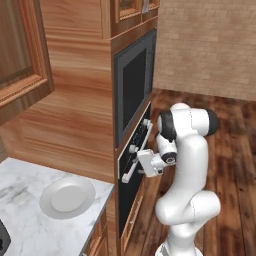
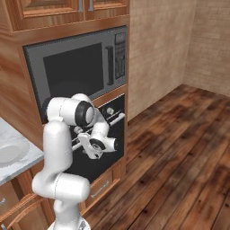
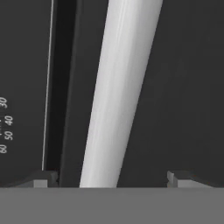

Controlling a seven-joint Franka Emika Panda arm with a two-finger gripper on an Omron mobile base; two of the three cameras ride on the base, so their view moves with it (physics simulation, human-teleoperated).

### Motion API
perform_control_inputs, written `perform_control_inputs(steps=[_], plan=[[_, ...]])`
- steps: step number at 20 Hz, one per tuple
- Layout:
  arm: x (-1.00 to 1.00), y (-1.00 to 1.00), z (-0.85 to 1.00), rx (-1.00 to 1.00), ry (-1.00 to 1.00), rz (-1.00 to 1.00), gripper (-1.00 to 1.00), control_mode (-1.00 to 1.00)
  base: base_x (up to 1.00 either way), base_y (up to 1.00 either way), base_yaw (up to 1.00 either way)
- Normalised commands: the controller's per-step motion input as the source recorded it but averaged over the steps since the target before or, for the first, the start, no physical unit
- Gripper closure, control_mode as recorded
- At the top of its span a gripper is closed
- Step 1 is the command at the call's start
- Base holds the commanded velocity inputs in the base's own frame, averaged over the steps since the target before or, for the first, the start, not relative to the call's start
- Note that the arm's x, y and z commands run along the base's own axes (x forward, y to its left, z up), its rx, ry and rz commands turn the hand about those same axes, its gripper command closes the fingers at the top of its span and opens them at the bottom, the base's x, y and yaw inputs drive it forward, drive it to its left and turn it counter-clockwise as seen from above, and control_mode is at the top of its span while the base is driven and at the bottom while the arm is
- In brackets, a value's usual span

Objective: Take the baked cake out of the oven and place it on the plate for cooling. Then close the oven door.

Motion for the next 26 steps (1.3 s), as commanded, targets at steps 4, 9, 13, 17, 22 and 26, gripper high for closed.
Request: perform_control_inputs(steps=[4, 9, 13, 17, 22, 26], plan=[[0.01, 0.33, -0.11, 0.08, -0.08, 0.00, -1.00, -1.00, 0.00, 0.00, 0.00], [0.02, 0.50, -0.17, 0.04, -0.01, 0.00, -1.00, -1.00, 0.00, 0.00, 0.00], [0.11, 0.65, -0.27, 0.00, 0.00, 0.00, 1.00, -1.00, 0.00, 0.00, 0.00], [0.05, 0.26, -0.32, 0.00, 0.00, 0.00, 1.00, -1.00, 0.00, 0.00, 0.00], [0.00, -0.08, -0.36, -0.01, 0.03, -0.02, 1.00, -1.00, 0.00, 0.00, 0.00], [0.00, -0.63, -0.50, -0.05, 0.12, -0.03, 1.00, -1.00, 0.00, 0.00, 0.00]])
